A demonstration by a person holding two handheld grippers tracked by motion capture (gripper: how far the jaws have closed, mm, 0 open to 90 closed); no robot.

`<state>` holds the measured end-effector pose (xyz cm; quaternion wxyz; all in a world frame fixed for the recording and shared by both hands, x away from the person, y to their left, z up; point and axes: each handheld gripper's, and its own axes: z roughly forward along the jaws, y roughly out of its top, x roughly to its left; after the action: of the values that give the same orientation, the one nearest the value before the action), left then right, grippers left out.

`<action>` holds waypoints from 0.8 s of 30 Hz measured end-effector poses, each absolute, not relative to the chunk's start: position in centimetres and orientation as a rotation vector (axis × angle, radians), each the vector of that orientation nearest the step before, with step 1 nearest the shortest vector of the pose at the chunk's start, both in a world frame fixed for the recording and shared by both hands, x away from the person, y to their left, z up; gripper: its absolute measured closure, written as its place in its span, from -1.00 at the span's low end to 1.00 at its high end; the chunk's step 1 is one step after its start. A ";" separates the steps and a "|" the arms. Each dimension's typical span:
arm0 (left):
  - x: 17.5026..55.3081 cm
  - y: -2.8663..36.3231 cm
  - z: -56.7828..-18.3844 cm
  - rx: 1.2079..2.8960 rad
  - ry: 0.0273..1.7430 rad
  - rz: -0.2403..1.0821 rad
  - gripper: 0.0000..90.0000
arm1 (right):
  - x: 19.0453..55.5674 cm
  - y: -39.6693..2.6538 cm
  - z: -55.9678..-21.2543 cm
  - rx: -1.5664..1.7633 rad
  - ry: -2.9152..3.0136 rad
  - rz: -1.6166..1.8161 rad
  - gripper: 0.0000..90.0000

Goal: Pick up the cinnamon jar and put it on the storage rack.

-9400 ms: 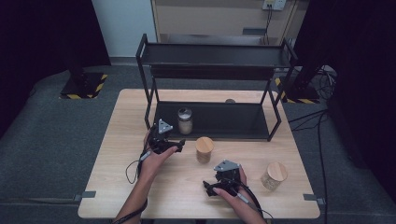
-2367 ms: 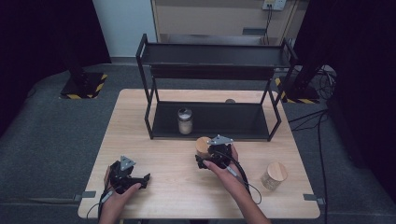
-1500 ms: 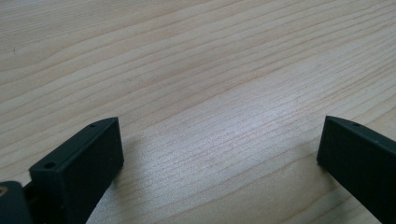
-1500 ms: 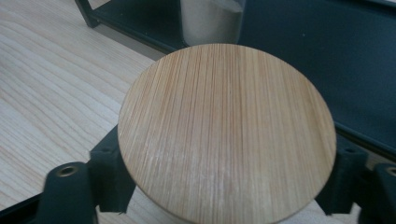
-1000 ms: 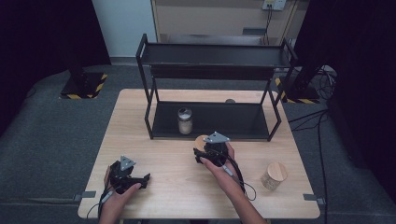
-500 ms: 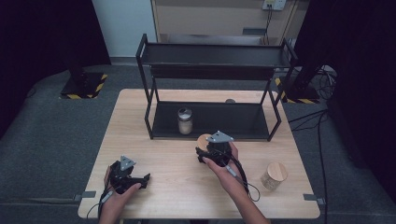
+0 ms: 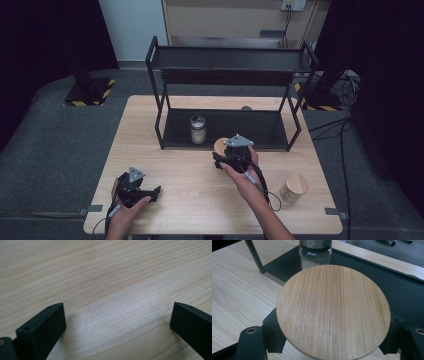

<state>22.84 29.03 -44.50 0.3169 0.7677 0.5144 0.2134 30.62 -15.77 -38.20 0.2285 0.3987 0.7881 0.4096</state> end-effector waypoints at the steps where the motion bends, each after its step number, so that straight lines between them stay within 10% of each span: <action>1: 22.8 29.0 -44.5 2.021 1.354 0.562 -1.00 | 30.7 -15.8 -38.2 1.101 2.166 1.131 -0.43; 24: 22.9 28.9 -44.5 2.019 1.358 0.563 -1.00 | 33.7 -15.3 -39.2 1.191 2.127 1.116 -0.43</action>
<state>22.87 28.93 -44.50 0.3167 0.7668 0.5157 0.2139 33.72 -15.32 -39.21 0.2283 0.4326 0.7724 0.4052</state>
